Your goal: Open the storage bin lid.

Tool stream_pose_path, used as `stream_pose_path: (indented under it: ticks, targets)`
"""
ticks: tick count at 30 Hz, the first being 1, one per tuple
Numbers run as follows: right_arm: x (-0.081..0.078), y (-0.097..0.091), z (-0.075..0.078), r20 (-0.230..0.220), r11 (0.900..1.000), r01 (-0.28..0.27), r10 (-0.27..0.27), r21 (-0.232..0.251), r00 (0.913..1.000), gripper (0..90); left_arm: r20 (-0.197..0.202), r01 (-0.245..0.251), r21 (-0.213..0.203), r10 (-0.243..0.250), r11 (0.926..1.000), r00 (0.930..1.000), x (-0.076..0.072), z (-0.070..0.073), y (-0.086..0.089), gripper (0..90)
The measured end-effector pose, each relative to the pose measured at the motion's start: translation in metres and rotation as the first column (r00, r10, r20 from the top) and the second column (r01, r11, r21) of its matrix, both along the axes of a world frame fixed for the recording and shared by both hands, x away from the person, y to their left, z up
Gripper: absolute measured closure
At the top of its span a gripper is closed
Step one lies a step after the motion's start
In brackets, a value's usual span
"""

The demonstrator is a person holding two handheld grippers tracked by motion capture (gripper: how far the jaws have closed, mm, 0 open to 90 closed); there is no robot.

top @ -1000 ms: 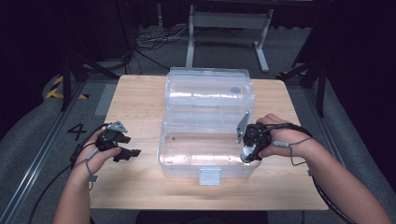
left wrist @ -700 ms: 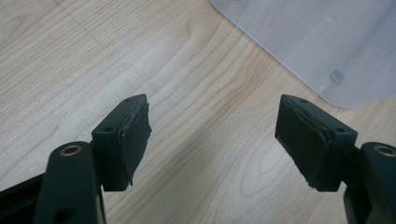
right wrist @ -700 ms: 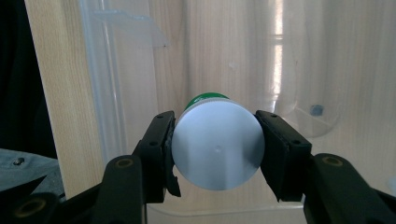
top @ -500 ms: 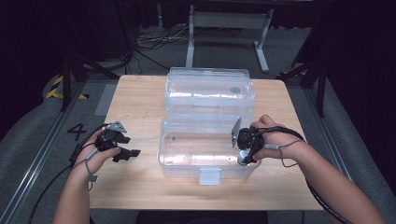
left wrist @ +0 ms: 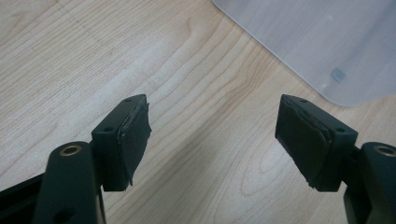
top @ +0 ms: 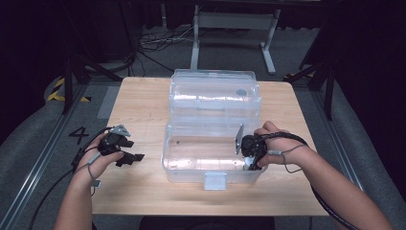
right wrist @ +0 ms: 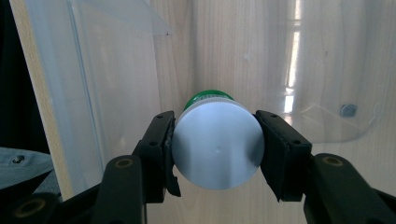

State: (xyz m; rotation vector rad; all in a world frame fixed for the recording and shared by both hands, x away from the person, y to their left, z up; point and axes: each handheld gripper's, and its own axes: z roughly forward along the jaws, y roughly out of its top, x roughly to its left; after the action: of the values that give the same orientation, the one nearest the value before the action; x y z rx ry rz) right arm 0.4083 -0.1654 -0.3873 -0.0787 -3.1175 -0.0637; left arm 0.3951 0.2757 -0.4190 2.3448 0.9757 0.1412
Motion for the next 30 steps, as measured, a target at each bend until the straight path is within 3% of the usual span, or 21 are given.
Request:
stream_pose_path:
  ticks: [30]
  targets:
    - [0.006, 0.006, -0.014, -0.019, 0.999, -0.012, 0.011, -0.044, 0.9998, 49.4, -0.002, -0.004, -0.003, 0.004, 1.0, 1.0, -0.001, 0.0, 0.001, 26.7]
